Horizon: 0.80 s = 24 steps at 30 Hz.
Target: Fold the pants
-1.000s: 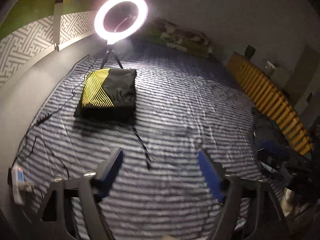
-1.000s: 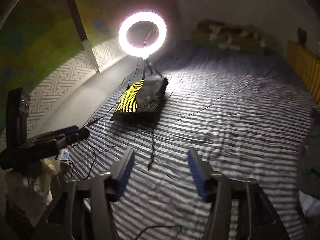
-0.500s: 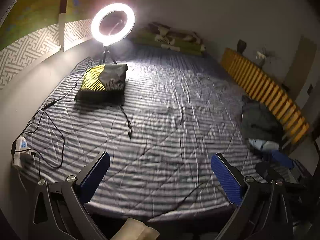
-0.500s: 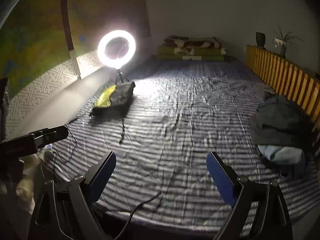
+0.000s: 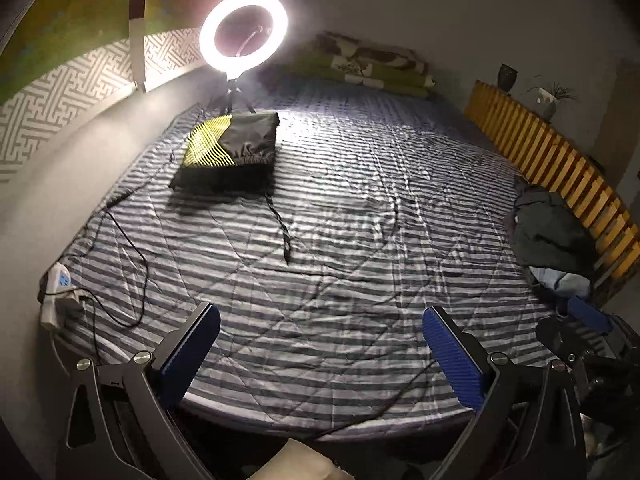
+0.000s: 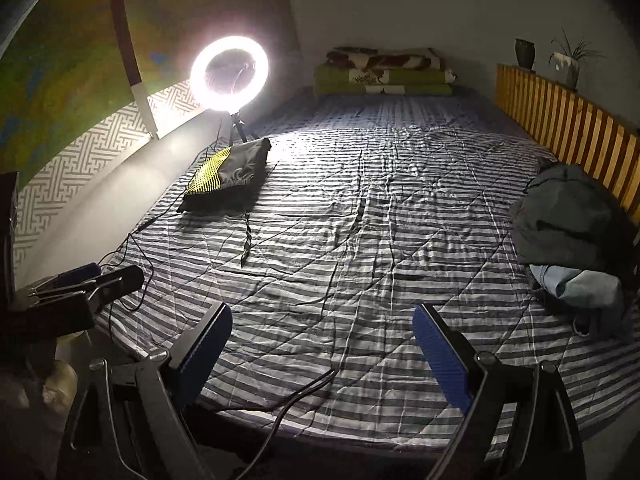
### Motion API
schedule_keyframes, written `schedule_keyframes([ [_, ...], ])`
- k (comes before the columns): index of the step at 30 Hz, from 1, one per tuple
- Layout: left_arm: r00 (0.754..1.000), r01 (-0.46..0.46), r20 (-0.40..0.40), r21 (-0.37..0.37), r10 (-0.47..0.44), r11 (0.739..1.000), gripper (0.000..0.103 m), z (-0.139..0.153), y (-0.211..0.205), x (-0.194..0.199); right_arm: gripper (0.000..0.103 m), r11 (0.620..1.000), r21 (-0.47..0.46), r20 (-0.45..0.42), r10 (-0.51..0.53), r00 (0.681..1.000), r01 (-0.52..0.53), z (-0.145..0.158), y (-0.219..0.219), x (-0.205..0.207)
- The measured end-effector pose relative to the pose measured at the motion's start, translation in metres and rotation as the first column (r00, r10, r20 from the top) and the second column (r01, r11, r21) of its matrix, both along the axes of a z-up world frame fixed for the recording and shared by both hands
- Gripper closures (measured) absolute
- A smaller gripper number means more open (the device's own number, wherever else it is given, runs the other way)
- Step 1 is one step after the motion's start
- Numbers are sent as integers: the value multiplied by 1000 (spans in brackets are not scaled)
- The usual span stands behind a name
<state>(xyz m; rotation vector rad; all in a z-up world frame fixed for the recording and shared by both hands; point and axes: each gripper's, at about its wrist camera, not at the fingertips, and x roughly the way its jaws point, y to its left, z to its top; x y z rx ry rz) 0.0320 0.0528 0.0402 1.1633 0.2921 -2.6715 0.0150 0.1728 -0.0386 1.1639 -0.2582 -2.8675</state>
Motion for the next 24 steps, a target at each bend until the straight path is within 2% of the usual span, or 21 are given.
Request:
schedule_keyframes([
  [4,1000,17,-1,-11,-17,1000,1,5,0,-6,14,999,-34,15,21,1000,-20,9,1,0],
  [6,999,17,-26,-24,-18,1000,1,15,-1,-6,14,999,-14,-25,49,999,-49,27,0,6],
  [9,997,20,-74,-27,-22,999,1,34,-5,-4,14,999,35,-100,40,994,-37,58,5,19],
  [12,994,14,-104,-35,-17,999,1,46,-7,-3,14,1000,14,-143,21,990,-19,76,14,27],
  [15,995,23,-97,-19,-25,1000,1,49,-13,-6,14,1000,-1,-143,-15,990,15,81,23,29],
  [18,995,24,-97,-28,-27,999,1,54,-19,-7,14,999,-45,-158,1,987,-9,97,31,39],
  [20,994,34,-101,-27,-36,999,1,60,-24,-9,14,1000,19,-230,-18,973,23,125,38,53],
  [24,991,48,-126,-32,-52,998,1,81,-26,-12,14,992,104,-315,-35,949,71,162,51,71],
])
